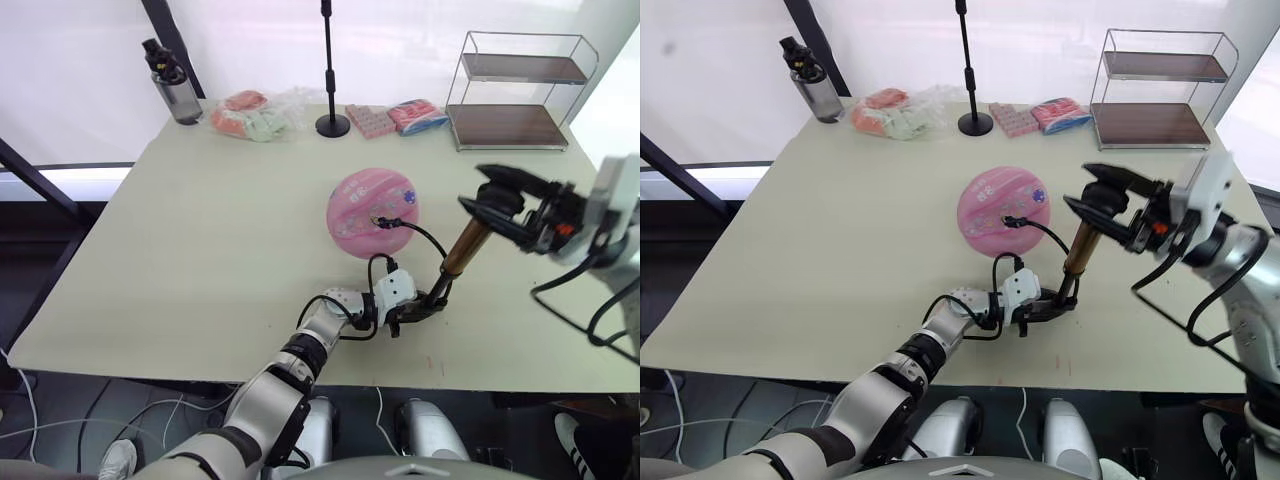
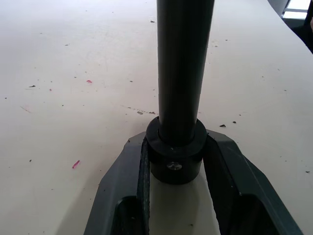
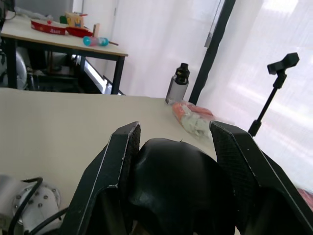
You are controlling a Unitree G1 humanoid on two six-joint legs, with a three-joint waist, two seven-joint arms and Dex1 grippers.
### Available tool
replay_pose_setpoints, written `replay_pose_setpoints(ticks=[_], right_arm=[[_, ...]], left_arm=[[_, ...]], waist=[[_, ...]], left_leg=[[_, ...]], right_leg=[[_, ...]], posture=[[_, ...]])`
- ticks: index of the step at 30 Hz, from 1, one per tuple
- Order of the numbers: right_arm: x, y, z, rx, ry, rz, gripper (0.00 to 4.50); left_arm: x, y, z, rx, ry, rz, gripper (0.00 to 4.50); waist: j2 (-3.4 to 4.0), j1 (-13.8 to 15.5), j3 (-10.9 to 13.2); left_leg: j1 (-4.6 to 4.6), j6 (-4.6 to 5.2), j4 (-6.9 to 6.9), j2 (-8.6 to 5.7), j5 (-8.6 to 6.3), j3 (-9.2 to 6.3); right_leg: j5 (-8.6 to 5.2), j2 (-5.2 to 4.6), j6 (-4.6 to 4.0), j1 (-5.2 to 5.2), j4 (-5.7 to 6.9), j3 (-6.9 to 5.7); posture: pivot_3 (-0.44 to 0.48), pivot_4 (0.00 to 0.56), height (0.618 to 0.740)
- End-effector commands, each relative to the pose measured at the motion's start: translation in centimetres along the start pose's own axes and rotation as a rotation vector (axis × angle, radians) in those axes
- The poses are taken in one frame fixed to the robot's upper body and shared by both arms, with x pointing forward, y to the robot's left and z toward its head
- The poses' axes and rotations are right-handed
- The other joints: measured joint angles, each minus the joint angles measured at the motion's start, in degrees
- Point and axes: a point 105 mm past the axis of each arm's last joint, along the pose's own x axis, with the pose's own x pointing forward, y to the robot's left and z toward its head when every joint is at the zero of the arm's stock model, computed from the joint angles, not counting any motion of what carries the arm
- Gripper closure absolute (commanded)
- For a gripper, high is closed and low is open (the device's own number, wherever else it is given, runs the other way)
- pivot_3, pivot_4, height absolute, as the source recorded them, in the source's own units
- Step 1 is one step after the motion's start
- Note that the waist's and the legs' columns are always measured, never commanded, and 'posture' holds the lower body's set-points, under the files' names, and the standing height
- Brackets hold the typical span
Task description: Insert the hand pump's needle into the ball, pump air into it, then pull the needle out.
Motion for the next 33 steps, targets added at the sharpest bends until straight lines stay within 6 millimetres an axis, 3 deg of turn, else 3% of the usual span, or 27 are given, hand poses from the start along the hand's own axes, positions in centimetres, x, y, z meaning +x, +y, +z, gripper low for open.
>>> replay_pose_setpoints(ticks=[1,8,12,17,23,28,30,33], right_arm=[[-0.7,2.5,-5.9,0.113,0.125,0.013,2.63],[-1.9,5.6,-11.7,0.197,0.251,0.009,2.63],[-2.7,6.4,-12.6,0.198,0.295,0.021,2.63],[-1.7,4.1,-8.8,0.126,0.19,0.005,2.63],[-0.3,-0.2,-0.4,0.025,-0.013,-0.002,2.63],[-0.9,-2.6,4.2,-0.063,-0.077,0.002,2.63],[-0.9,-3.2,6.2,-0.107,-0.108,0.01,2.63],[-0.9,-3.7,7.6,-0.13,-0.122,0.019,2.63]], left_arm=[[-0.9,-1.7,-4.1,-0.103,0.139,-0.031,3.41],[-0.9,-1.7,-4.2,-0.102,0.141,-0.028,3.41],[-1.0,-1.6,-4.2,-0.102,0.141,-0.025,3.41],[-1.1,-1.6,-4.3,-0.101,0.144,-0.026,3.41],[-1.1,-1.8,-4.3,-0.102,0.144,-0.033,3.41],[-1.0,-1.9,-4.3,-0.099,0.144,-0.041,3.41],[-1.1,-1.8,-4.3,-0.099,0.146,-0.04,3.41],[-1.1,-1.9,-4.4,-0.098,0.148,-0.042,3.41]], waist=[[-0.11,0.0,-0.1],[-0.24,0.0,-0.8],[-0.31,0.0,-1.0],[-0.31,0.1,-1.0],[0.21,0.1,-0.5],[0.06,0.2,-0.2],[0.37,0.1,0.0],[0.28,0.1,0.1]], left_leg=[[0.06,0.0,0.02,0.03,0.0,-0.01],[0.15,-0.02,0.0,0.09,0.01,-0.08],[0.14,-0.02,-0.04,0.08,0.0,-0.1],[0.12,-0.03,-0.05,0.09,0.0,-0.12],[-0.17,-0.02,-0.04,0.02,0.0,-0.08],[-0.21,-0.02,-0.05,0.0,0.0,-0.08],[-0.22,-0.01,0.0,-0.01,0.0,-0.05],[-0.23,0.0,0.03,-0.02,0.01,0.0]], right_leg=[[-0.11,0.03,0.19,0.05,0.0,-0.01],[0.02,0.23,-0.06,0.06,0.01,0.0],[0.01,0.23,-0.09,0.06,0.01,0.01],[0.01,0.22,-0.09,0.06,0.0,0.02],[0.02,0.09,-0.08,-0.14,0.0,0.05],[0.02,0.05,-0.08,-0.15,-0.02,0.0],[0.03,0.0,-0.07,-0.15,-0.01,0.01],[0.03,-0.02,-0.05,-0.19,-0.01,0.04]], posture=[[0.0,0.15,0.74],[0.0,0.15,0.74],[0.0,0.15,0.74],[0.0,0.15,0.74],[0.0,0.15,0.74],[0.0,0.15,0.74],[0.0,0.15,0.74],[0.0,0.15,0.74]])
